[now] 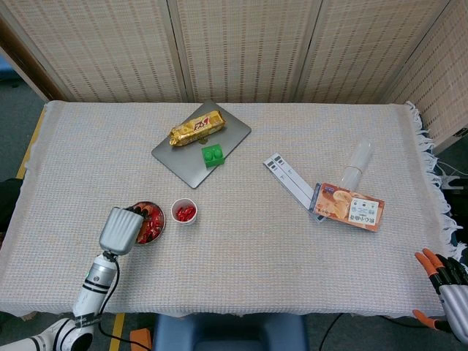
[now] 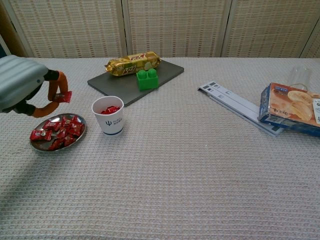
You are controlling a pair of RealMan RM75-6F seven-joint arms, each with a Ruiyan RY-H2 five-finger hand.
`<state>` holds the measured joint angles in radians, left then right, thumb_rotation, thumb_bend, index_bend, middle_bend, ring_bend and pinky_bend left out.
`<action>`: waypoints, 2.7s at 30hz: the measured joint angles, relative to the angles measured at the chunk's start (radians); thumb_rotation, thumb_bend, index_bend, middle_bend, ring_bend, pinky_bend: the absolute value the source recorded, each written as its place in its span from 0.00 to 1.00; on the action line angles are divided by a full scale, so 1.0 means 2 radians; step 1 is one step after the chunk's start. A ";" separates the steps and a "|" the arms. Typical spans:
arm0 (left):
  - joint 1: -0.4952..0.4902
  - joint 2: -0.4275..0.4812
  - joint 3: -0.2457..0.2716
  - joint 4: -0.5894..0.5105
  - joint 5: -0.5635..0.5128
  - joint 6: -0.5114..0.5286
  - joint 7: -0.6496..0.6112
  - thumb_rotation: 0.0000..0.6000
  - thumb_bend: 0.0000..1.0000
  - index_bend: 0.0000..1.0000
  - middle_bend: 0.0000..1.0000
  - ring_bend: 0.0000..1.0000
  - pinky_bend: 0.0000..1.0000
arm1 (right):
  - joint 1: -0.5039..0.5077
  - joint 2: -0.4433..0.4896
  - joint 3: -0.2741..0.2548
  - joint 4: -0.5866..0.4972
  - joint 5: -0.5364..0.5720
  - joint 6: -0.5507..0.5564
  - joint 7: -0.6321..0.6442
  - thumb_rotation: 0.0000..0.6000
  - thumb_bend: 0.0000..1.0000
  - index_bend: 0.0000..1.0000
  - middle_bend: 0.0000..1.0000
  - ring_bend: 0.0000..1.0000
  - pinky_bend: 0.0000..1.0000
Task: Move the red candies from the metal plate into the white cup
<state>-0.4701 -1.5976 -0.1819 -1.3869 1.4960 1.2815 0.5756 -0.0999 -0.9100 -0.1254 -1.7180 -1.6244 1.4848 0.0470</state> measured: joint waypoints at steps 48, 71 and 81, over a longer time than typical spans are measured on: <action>0.039 0.008 0.082 0.023 -0.068 0.008 -0.061 1.00 0.41 0.12 0.24 0.73 1.00 | -0.006 0.005 -0.008 0.006 -0.029 0.015 0.016 1.00 0.04 0.00 0.00 0.00 0.03; 0.014 -0.044 0.061 0.090 -0.055 -0.032 -0.080 1.00 0.41 0.15 0.27 0.73 1.00 | -0.006 0.004 -0.008 0.006 -0.026 0.016 0.013 1.00 0.04 0.00 0.00 0.00 0.04; -0.002 -0.071 0.052 0.130 -0.064 -0.055 -0.074 1.00 0.41 0.23 0.30 0.73 1.00 | -0.007 0.003 -0.006 0.005 -0.021 0.016 0.011 1.00 0.04 0.00 0.00 0.00 0.04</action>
<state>-0.4736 -1.7390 -0.0780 -1.1273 1.3688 1.1711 0.4284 -0.1135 -0.9039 -0.1378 -1.7078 -1.6670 1.5168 0.0687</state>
